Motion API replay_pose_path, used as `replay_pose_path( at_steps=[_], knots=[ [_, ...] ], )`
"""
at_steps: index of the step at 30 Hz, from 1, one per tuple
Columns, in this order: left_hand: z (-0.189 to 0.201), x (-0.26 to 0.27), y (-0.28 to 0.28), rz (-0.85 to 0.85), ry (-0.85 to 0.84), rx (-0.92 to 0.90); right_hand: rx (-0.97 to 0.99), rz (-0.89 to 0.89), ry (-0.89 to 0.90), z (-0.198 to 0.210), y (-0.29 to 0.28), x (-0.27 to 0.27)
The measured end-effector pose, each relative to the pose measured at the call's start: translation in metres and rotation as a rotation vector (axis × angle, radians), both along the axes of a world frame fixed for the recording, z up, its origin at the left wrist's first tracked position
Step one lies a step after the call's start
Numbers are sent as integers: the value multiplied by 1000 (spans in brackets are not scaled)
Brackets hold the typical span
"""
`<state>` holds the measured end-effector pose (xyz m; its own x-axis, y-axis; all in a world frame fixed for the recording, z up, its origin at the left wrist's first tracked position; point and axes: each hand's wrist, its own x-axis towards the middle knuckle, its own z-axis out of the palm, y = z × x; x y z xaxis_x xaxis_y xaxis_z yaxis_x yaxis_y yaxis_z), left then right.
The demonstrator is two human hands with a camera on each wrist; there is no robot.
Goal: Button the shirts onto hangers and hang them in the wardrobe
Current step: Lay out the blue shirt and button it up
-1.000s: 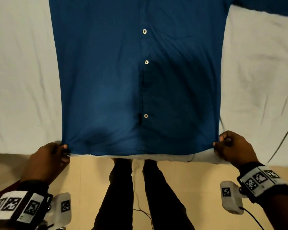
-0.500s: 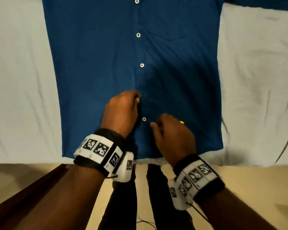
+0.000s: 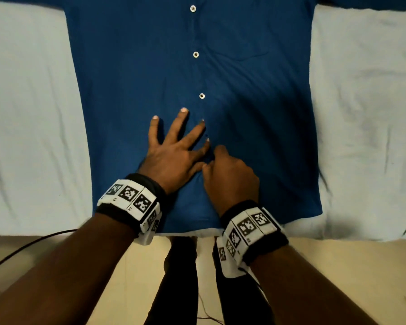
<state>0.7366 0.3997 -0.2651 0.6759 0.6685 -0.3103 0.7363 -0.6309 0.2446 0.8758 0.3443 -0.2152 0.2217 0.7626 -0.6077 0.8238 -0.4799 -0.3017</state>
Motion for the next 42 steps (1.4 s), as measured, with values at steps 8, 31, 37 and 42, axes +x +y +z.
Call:
replay_pose_path(
  at_steps=[8,31,37,42],
  knots=[
    [-10,12,22,-45,54,-55,38,67,-43,-13,-8,-10],
    [13,-12,-129,96,-217,174,266,169,-216,-39,-147,168],
    [-5,-10,-155,184,-197,-119,317,353,-132,-45,-155,205],
    [-1,-16,-142,285,-300,-205,364,457,-110,-49,-148,220]
  ],
)
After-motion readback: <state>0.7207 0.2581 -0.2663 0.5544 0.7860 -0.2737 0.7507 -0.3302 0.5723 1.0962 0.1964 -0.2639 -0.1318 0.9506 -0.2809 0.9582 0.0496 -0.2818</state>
